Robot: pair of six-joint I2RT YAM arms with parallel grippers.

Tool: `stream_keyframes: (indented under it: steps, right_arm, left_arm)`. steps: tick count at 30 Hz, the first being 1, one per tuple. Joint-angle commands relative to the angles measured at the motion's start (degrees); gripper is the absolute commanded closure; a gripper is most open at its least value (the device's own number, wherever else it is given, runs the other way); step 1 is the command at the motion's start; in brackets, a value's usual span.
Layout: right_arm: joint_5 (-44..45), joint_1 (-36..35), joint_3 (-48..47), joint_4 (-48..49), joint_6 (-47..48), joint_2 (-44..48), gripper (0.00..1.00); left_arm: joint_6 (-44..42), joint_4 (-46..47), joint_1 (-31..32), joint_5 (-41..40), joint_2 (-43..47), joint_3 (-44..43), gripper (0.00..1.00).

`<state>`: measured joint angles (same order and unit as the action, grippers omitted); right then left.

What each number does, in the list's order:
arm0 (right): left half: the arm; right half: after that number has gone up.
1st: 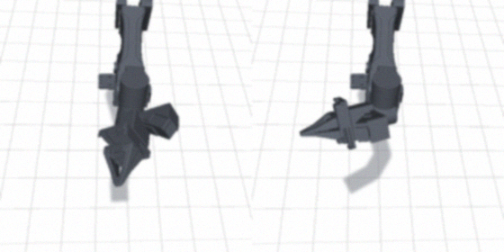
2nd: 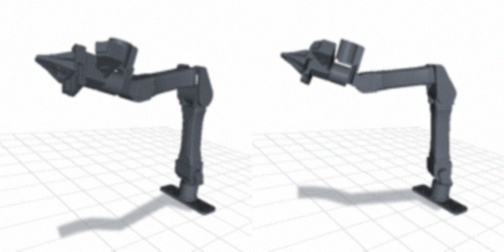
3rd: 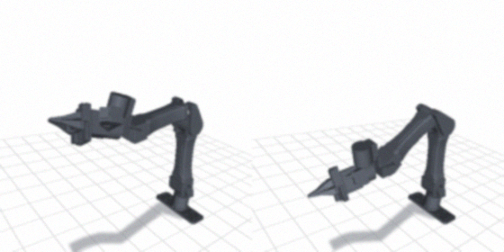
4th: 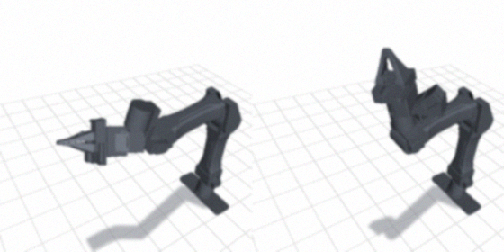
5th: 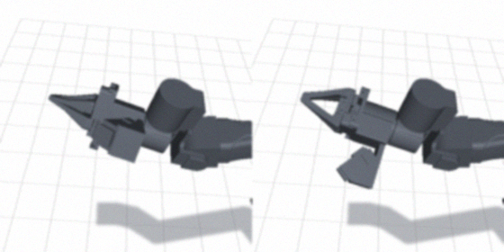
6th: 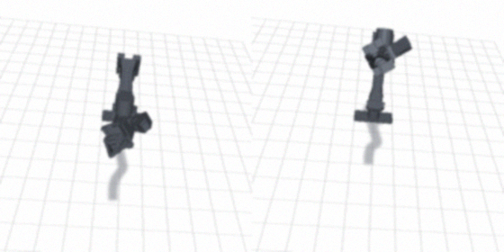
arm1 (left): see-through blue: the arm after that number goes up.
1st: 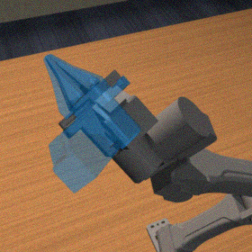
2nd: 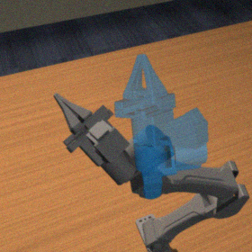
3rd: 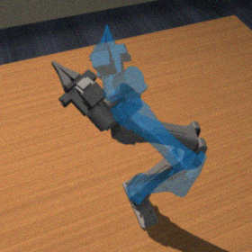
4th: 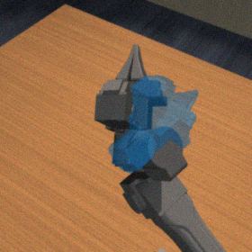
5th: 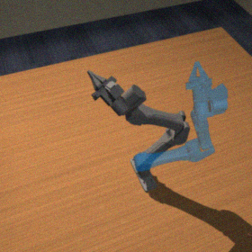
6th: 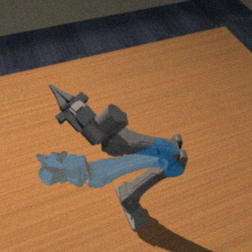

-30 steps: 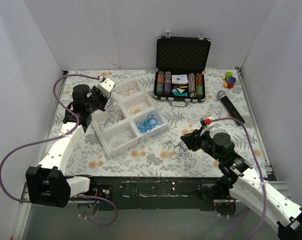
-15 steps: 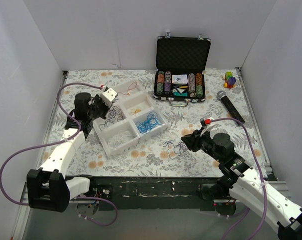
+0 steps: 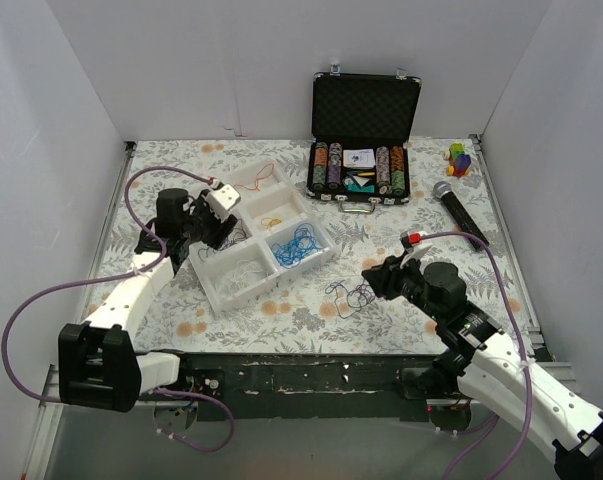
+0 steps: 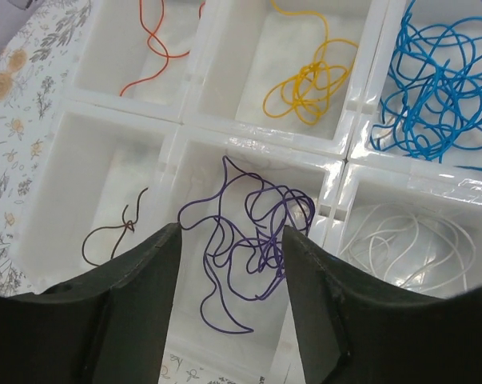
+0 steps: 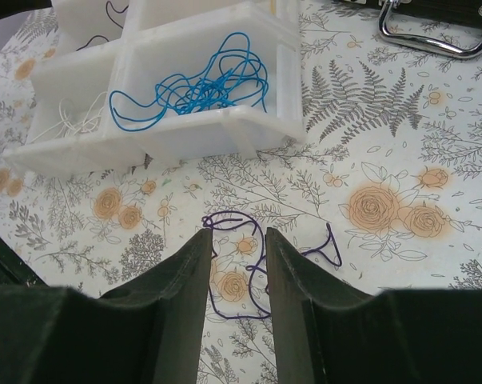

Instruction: Untangle the cables

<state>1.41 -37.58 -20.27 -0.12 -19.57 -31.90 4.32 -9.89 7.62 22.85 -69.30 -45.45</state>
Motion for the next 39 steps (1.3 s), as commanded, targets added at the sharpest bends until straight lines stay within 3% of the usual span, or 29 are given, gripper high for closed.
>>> stream_keyframes:
  steps: [1, 3, 7, 12, 17, 26, 30, 35, 39]
  right_arm:
    - [1.49, -0.21, -3.63, 1.26, -0.29, -0.36, 0.58]
    - [2.19, -0.21, -4.25, 0.91, -0.20, -0.36, 0.58]
    - [6.93, -0.21, -6.62, -2.42, 0.41, 0.08, 0.57]
    - [14.22, -0.21, -9.87, -7.52, 0.59, 2.18, 0.57]
    - [15.20, -0.12, -11.54, -8.93, 2.52, 8.07, 0.56]
    - [15.55, -0.12, -15.06, -11.22, 5.51, 10.02, 0.55]
    - [15.90, -0.12, -15.67, -10.95, 6.04, 10.10, 0.55]
    - [15.90, -0.12, -15.67, -11.04, 6.39, 10.37, 0.55]
    - [16.43, -0.12, -15.59, -11.74, 6.48, 11.24, 0.54]
  left_arm:
    - [1.65, -2.58, 0.90, 5.17, 1.27, -6.92, 0.44]
    - [2.19, -4.51, 4.49, 8.69, 2.93, -10.26, 0.38]
    - [-0.45, -6.02, 20.81, 8.53, 4.43, -11.33, 0.26]
    - [0.60, -4.88, 36.75, 7.64, -3.28, -11.23, 0.15]
    - [0.44, -5.05, 40.37, 12.12, -13.48, -13.08, 0.12]
    - [-12.83, -7.06, 40.90, 12.92, -27.37, -18.61, 0.11]
    - [-15.83, -7.69, 40.90, 12.74, -31.51, -21.52, 0.19]
    - [-19.95, -11.88, 41.25, 14.41, -35.46, -24.94, 0.41]
    - [-22.60, -17.88, 41.51, 13.98, -38.28, -27.84, 0.77]
